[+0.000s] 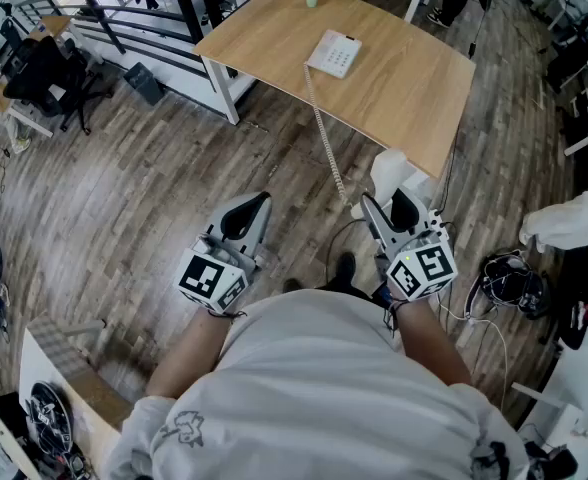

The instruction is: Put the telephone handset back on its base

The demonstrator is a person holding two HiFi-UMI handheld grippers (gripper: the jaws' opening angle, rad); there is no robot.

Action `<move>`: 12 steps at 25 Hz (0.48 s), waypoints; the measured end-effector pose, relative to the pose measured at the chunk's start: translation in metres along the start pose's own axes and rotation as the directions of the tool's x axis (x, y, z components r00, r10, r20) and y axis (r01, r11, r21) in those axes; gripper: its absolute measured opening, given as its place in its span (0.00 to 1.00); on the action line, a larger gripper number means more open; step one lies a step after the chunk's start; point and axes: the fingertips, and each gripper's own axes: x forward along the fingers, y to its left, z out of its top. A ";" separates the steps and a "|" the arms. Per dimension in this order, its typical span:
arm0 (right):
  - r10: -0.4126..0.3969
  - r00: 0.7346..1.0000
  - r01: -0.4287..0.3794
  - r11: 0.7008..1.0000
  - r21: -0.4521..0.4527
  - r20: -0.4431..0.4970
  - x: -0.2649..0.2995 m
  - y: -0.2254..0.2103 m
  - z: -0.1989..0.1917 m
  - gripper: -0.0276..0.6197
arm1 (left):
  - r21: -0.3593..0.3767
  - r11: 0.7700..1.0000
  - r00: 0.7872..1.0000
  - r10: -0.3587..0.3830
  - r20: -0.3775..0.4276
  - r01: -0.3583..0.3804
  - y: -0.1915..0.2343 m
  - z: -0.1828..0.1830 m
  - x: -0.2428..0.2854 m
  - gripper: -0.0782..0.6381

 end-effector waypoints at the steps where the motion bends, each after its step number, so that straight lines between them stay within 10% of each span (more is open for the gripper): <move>1: 0.001 1.000 -0.001 1.000 0.000 -0.001 0.000 -0.003 0.000 0.39 | -0.001 1.000 1.000 0.000 -0.001 0.000 -0.001 -0.001 0.003 0.12; 12: 0.052 0.999 -0.052 0.999 0.007 0.000 0.015 -0.059 0.009 0.39 | 0.002 0.999 0.999 0.040 -0.006 -0.040 -0.006 -0.003 0.064 0.12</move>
